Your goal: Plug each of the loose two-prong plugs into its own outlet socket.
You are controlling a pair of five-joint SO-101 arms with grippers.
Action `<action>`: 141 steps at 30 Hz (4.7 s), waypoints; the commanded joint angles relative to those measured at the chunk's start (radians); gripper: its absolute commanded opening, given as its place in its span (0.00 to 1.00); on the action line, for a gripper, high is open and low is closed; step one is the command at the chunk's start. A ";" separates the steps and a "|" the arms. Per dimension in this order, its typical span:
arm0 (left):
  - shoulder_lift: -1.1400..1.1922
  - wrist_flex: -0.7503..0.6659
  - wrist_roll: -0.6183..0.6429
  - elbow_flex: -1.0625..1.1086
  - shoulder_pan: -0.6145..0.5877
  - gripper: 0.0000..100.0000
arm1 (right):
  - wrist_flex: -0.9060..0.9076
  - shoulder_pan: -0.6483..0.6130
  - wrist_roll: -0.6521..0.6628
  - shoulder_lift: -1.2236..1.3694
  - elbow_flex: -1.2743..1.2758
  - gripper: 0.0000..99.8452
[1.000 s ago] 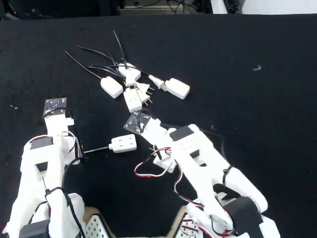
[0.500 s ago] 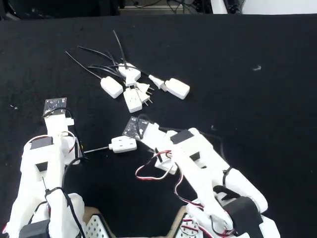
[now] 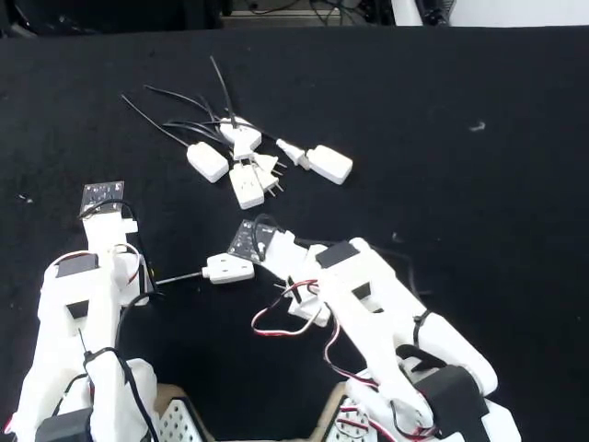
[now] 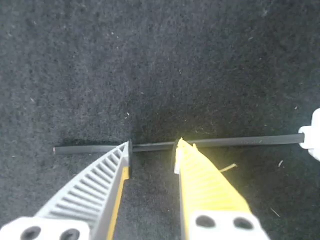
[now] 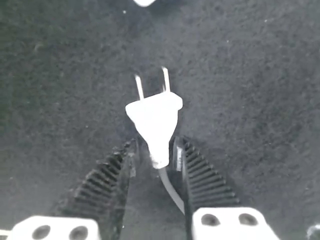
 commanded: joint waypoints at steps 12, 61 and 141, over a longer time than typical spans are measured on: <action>-0.026 -0.005 -0.002 -0.002 -0.012 0.16 | 0.026 0.038 0.135 0.004 -0.008 0.01; -0.730 0.038 0.295 0.001 0.367 0.16 | -0.456 -0.206 -0.474 -0.189 -0.031 0.01; -0.744 -0.066 0.287 0.189 0.447 0.16 | -0.183 -0.153 -0.466 -0.352 -0.209 0.01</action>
